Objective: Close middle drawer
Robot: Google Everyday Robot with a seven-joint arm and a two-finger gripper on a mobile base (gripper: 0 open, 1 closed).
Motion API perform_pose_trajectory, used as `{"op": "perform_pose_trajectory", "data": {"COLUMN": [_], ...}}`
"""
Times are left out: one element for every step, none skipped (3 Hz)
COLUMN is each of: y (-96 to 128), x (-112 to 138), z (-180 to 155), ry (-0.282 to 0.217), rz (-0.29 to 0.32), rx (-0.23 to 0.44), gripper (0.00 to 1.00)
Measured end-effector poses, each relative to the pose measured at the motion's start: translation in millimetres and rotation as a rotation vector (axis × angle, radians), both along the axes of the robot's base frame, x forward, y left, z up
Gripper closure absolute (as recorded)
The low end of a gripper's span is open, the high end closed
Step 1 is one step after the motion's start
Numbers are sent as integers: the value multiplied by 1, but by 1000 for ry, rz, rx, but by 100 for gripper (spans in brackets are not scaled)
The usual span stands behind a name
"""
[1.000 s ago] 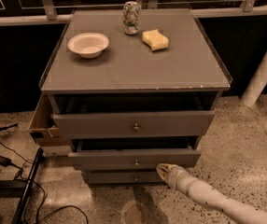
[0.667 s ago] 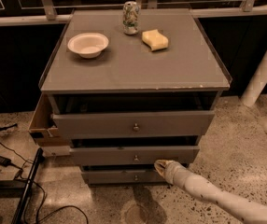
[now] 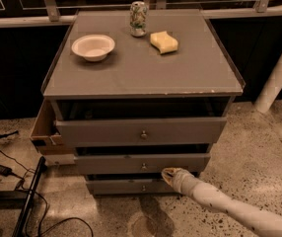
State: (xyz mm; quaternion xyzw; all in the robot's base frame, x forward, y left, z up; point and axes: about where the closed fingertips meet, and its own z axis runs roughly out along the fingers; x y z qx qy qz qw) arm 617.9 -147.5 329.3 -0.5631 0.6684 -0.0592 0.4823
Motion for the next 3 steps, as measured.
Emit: {"op": "perform_pose_trajectory", "data": {"y": [1,-30,-54], "x": [-17,-39,-82], "z": [1,30,45], "ry": [75,186,343], "rz": [50,59,63], "rx": [9,48,115], "gripper": [100,100,100]}}
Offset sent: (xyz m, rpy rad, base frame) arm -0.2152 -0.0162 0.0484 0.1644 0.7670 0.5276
